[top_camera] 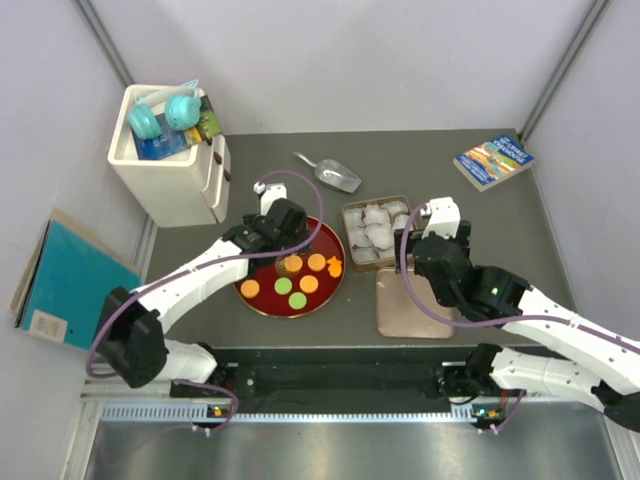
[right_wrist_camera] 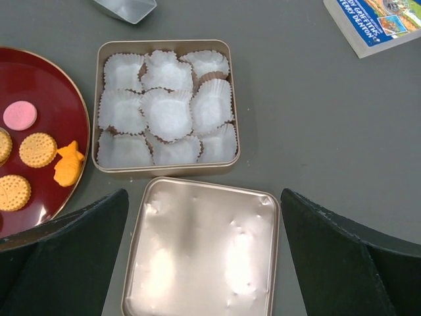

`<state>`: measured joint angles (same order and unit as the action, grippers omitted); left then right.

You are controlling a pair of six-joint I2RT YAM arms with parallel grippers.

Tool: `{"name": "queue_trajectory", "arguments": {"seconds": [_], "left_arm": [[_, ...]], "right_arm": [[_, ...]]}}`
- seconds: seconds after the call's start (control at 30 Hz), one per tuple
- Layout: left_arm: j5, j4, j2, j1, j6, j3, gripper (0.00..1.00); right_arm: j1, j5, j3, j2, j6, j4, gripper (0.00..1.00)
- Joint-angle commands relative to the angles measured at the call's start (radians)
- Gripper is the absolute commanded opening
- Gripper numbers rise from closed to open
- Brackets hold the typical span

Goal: Pack the cookies

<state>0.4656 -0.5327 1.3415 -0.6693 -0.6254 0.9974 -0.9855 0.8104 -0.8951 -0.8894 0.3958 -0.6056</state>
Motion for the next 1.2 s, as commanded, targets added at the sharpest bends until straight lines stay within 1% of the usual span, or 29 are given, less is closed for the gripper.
{"name": "queue_trajectory", "arguments": {"seconds": [0.0,0.13,0.17,0.2,0.23,0.27,0.33,0.37,0.4,0.5,0.53,0.57,0.63,0.67,0.73,0.77,0.87,1.03,1.07,1.17], "left_arm": [[0.012,-0.003,0.054,0.007,0.009,0.104,0.99],[-0.002,0.060,0.140,0.040,0.042,0.229,0.99],[-0.008,0.062,0.203,0.054,0.043,0.313,0.99],[-0.018,0.059,0.241,0.088,0.043,0.363,0.99],[-0.031,0.051,0.281,0.108,0.024,0.412,0.99],[-0.069,0.050,0.363,0.147,0.010,0.513,0.98],[-0.102,0.042,0.448,0.189,-0.052,0.605,0.97],[-0.119,0.048,0.531,0.226,-0.074,0.682,0.96],[-0.157,0.056,0.573,0.243,-0.097,0.716,0.95],[-0.195,0.112,0.734,0.301,-0.190,0.837,0.93],[-0.231,0.163,0.770,0.315,-0.230,0.862,0.93],[-0.254,0.189,0.841,0.339,-0.255,0.895,0.92],[-0.324,0.272,0.898,0.359,-0.322,0.906,0.91],[-0.347,0.380,0.944,0.378,-0.338,0.897,0.91],[-0.398,0.468,1.001,0.387,-0.361,0.894,0.90],[-0.409,0.555,1.016,0.393,-0.362,0.899,0.90],[-0.438,0.658,1.062,0.396,-0.367,0.915,0.90],[-0.461,0.744,1.131,0.399,-0.411,0.949,0.90],[-0.493,0.746,1.143,0.399,-0.421,0.960,0.90],[-0.525,0.732,1.206,0.398,-0.442,1.027,0.86]], "right_arm": [[-0.007,-0.007,0.002,0.018,0.015,0.007,0.99],[-0.007,-0.019,0.004,0.015,0.021,0.012,0.99],[-0.007,-0.017,0.002,0.015,0.024,0.012,0.99],[-0.007,-0.017,0.002,0.012,0.023,0.012,0.99],[-0.005,-0.017,0.002,0.012,0.023,0.013,0.99],[-0.007,-0.017,0.002,0.010,0.021,0.013,0.99],[-0.007,-0.008,-0.002,0.009,0.020,0.015,0.99],[-0.007,-0.008,-0.002,0.009,0.017,0.018,0.99],[-0.005,-0.005,-0.005,0.009,0.020,0.020,0.99],[-0.007,-0.001,-0.010,0.010,0.020,0.035,0.99],[-0.005,-0.001,-0.011,0.015,0.020,0.041,0.99],[-0.007,-0.002,-0.014,0.018,0.020,0.043,0.99],[-0.005,-0.005,-0.022,0.026,0.020,0.049,0.99],[-0.004,-0.005,-0.027,0.027,0.018,0.044,0.99],[-0.004,-0.002,-0.036,0.041,0.014,0.044,0.99],[-0.004,-0.002,-0.039,0.046,0.014,0.043,0.99],[-0.004,0.007,-0.033,0.069,0.006,0.047,0.99],[-0.002,0.019,0.001,0.073,-0.018,0.089,0.99],[-0.002,0.021,0.002,0.070,-0.018,0.089,0.99],[-0.004,0.021,0.018,0.056,-0.014,0.090,0.99]]}}
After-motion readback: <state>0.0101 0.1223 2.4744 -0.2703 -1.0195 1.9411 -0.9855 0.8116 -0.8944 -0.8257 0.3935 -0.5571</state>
